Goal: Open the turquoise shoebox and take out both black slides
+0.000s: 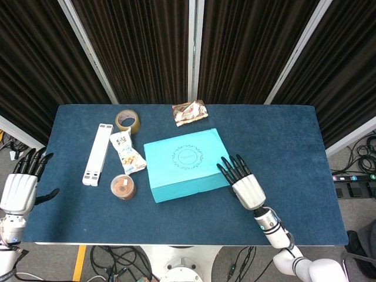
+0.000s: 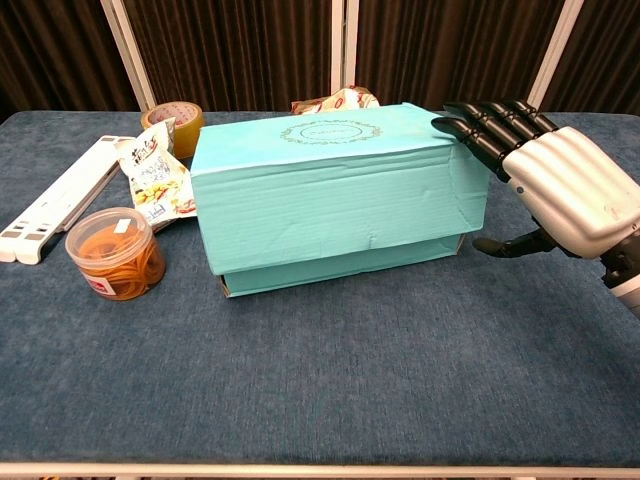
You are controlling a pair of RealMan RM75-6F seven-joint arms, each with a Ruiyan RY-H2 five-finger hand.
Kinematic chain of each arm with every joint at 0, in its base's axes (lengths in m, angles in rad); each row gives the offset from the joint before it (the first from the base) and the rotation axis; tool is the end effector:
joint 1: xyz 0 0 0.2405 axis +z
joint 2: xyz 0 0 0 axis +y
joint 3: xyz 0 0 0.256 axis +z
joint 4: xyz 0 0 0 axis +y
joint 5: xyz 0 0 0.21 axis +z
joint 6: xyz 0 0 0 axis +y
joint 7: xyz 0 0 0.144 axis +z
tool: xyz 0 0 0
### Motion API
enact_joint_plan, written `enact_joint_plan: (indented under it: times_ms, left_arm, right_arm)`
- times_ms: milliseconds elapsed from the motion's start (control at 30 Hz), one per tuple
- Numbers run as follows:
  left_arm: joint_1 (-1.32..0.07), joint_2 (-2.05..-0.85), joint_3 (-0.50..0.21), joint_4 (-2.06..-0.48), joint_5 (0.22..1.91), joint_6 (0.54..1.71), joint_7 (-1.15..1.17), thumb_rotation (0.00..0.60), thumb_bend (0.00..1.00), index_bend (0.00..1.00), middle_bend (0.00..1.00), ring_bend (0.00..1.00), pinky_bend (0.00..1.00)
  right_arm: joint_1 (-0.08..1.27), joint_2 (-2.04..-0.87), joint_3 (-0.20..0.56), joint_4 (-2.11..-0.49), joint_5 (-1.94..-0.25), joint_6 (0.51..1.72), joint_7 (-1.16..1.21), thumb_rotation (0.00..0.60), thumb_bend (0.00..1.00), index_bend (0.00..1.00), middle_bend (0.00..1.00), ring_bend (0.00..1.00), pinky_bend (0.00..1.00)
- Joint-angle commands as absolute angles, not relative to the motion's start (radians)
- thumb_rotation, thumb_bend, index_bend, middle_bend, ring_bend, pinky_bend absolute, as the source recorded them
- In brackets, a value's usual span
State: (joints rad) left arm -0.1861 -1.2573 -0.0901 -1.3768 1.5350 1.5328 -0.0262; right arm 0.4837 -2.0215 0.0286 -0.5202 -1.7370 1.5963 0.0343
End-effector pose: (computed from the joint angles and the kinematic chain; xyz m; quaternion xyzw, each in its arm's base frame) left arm -0.3125 0.2238 0.1468 -0.6098 -0.3055 -0.4300 0.5916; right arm -0.2237 -0.2818 -0.0511 0.7101 -0.1388 0.5028 0.4730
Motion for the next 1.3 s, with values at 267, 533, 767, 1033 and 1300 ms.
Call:
enact_joint_plan:
  times_ms: [267,533,767,1033,1300]
  left_arm:
    - [-0.189,-1.257,-0.1,-1.359,1.54,1.546,-0.038,0.6,0.1,0.12,0.06,0.0,0.18]
    - [-0.19,-1.263,-0.1,-1.346,1.54,1.549,-0.039,0.6,0.1,0.12,0.06,0.0,0.18]
    - [-0.189,-1.269,-0.099,-1.335,1.542,1.554,-0.045,0.6,0.1,0.12,0.06,0.0,0.18]
    - [-0.188,-1.274,-0.102,-1.32,1.547,1.569,-0.057,0.6,0.1,0.12,0.06,0.0,0.18]
    - [-0.188,-1.272,-0.103,-1.32,1.547,1.569,-0.06,0.6,0.1,0.12,0.05,0.0,0.18]
  right_arm:
    - [0.503,-2.079,0.015,-0.404,-1.74,1.635,0.039,0.6,0.0,0.0,0.0,0.0,0.0]
    - [0.514,-2.112,0.004,-0.337,-1.732,1.632,0.055,0.6,0.0,0.0,0.0,0.0,0.0]
    - [0.519,-2.124,-0.004,-0.306,-1.725,1.637,0.064,0.6,0.0,0.0,0.0,0.0,0.0]
    - [0.537,-2.133,-0.006,-0.285,-1.715,1.633,0.074,0.6,0.01,0.0,0.0,0.0,0.0]
    - [0.548,-2.135,-0.009,-0.276,-1.708,1.639,0.082,0.6,0.06,0.0,0.0,0.0,0.0]
